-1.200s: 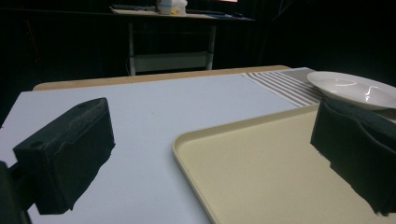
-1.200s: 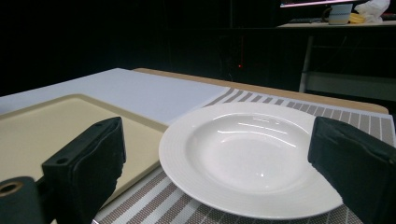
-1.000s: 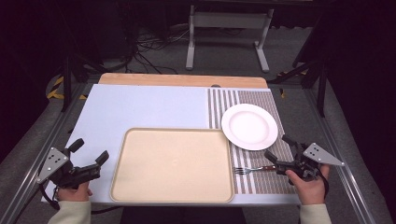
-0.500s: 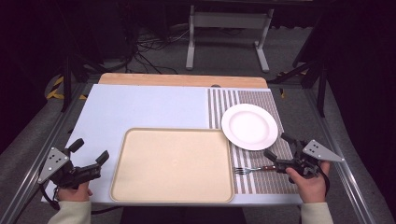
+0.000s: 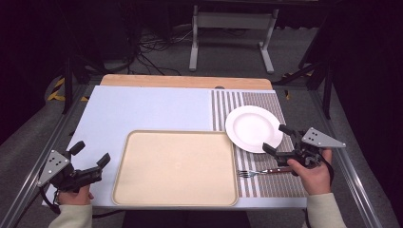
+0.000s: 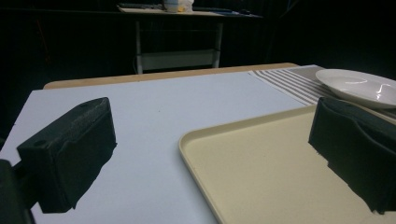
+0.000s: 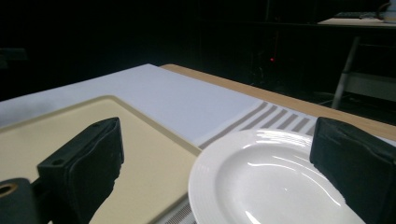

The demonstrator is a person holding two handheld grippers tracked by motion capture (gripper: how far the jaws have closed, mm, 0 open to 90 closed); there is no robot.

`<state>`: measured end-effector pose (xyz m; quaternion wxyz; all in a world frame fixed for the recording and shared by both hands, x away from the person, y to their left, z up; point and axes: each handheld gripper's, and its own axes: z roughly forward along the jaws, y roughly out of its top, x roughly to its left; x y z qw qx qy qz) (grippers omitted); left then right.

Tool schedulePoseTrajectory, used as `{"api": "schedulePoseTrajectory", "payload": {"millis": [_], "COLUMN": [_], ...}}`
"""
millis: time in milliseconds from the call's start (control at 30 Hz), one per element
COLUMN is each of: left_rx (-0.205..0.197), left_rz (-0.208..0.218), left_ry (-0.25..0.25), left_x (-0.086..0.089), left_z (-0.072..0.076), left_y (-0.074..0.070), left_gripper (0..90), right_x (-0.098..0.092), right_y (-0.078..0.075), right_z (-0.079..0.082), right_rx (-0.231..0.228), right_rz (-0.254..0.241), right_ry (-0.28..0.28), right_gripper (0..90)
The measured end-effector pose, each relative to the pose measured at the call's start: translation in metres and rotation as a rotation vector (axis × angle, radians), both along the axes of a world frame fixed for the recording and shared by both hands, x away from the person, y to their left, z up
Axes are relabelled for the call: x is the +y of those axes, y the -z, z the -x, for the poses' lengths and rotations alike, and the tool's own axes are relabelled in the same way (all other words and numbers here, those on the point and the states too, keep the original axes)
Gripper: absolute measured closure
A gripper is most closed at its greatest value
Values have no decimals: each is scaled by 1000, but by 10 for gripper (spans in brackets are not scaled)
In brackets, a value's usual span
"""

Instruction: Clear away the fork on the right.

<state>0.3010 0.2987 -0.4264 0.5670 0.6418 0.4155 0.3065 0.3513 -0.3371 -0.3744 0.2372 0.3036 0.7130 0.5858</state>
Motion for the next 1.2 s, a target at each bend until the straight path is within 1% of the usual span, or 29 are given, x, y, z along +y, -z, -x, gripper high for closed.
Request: {"api": "schedulePoseTrajectory", "payload": {"millis": [33,133,200,233,300,333,367,433,500,633,800,833,1000,1033,1133,1200], "left_rx": [0,3,5,4,6,7,7,8,5,14,14,15,13,13,12,8], "left_rz": [0,3,3,-2,2,5,5,6,2,4,-1,6,3,3,-1,3], "left_ry": [0,1,1,3,2,0,1,1,4,4,5,2,2,2,3,1], "left_x": [0,0,-1,0,0,0,0,0,0,0,0,0,0,0,0,0], "left_z": [0,0,0,0,0,0,0,0,-1,-1,-1,-1,0,0,0,0], "left_y": [0,0,0,0,0,0,0,0,0,0,0,0,0,0,-1,-1], "left_gripper": [12,14,15,15,15,15,15,15,15,15,14,14,14,14,14,15], "right_x": [1,4,6,7,9,10,11,12,14,18,20,21,23,23,23,23], "right_y": [-3,-10,-12,-13,-14,-14,-15,-16,-16,-18,-20,-20,-23,-23,-22,-21], "right_z": [-1,-3,-5,-6,-8,-9,-10,-13,-14,-18,-21,-22,-24,-24,-25,-25], "right_rx": [3,9,16,23,36,43,57,71,86,120,158,167,198,198,210,223], "right_rz": [-1,36,52,66,96,110,120,132,156,233,293,312,402,402,460,480], "right_ry": [-4,-22,-34,-40,-55,-74,-91,-102,-117,-145,-166,-171,-184,-184,-185,-196], "right_gripper": [30,26,26,25,25,25,25,25,25,25,25,25,26,26,32,37]}}
